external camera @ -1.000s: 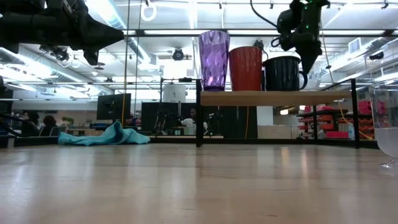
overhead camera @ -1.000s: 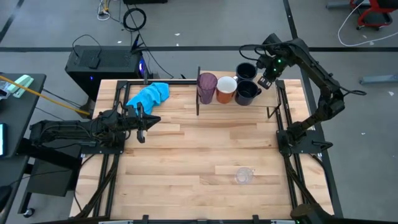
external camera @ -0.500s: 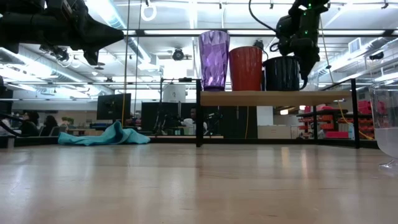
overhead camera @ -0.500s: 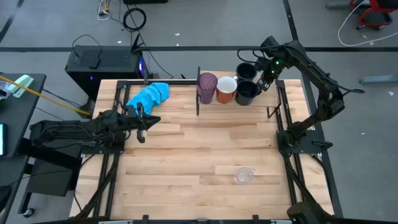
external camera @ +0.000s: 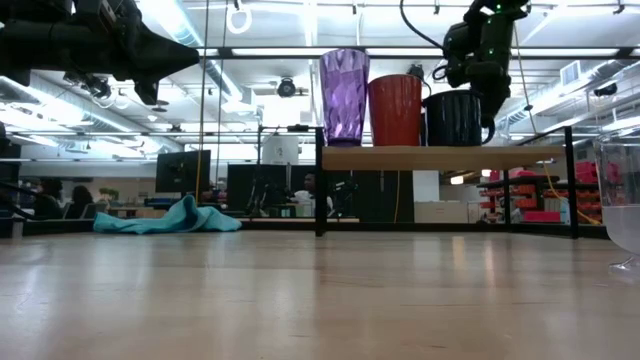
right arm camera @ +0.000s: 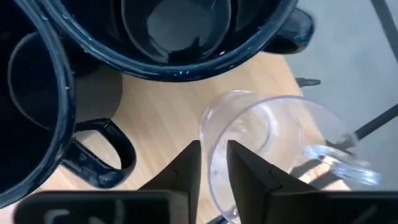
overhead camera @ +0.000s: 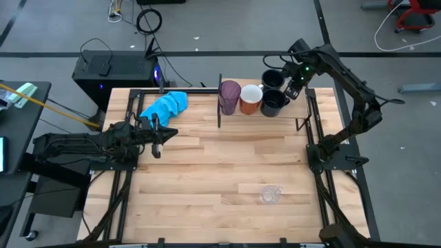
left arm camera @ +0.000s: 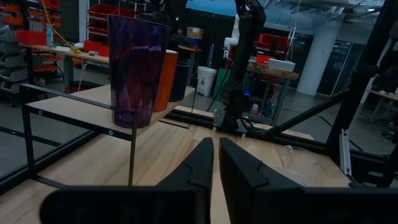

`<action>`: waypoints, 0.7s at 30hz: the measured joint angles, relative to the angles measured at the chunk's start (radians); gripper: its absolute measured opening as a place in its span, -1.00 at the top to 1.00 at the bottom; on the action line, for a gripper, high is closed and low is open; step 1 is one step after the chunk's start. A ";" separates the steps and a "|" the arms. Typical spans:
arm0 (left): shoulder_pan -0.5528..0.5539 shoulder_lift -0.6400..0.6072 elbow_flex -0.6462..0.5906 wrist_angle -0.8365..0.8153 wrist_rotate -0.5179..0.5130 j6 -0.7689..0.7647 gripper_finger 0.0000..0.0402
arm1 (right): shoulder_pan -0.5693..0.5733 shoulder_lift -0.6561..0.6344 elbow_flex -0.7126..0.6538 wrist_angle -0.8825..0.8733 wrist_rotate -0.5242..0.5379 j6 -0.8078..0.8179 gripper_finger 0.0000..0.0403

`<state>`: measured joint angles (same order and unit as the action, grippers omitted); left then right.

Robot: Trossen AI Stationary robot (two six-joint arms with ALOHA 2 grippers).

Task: Stack small to large cups/mugs on shelf
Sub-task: Put the transparent mug on the shelf aligned with the other transparent mug

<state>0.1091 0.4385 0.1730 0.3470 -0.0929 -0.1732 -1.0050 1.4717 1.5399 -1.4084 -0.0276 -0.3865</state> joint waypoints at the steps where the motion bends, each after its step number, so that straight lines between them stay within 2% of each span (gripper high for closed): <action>1: 0.000 0.000 0.000 0.000 0.000 0.000 0.84 | 0.000 -0.002 0.010 -0.007 0.001 0.000 0.56; 12: 0.000 0.000 0.000 0.000 0.000 0.000 0.80 | 0.021 -0.010 0.191 -0.145 0.037 0.028 0.31; 16: 0.000 0.000 0.000 0.000 0.000 0.000 0.80 | 0.099 -0.048 0.238 -0.133 -0.006 0.065 0.31; 21: 0.000 0.000 0.000 0.000 0.000 0.001 0.84 | 0.271 -0.104 0.241 -0.132 -0.118 0.122 0.31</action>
<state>0.1093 0.4385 0.1730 0.3466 -0.0929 -0.1719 -0.7337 1.3677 1.7814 -1.5399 -0.1452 -0.2642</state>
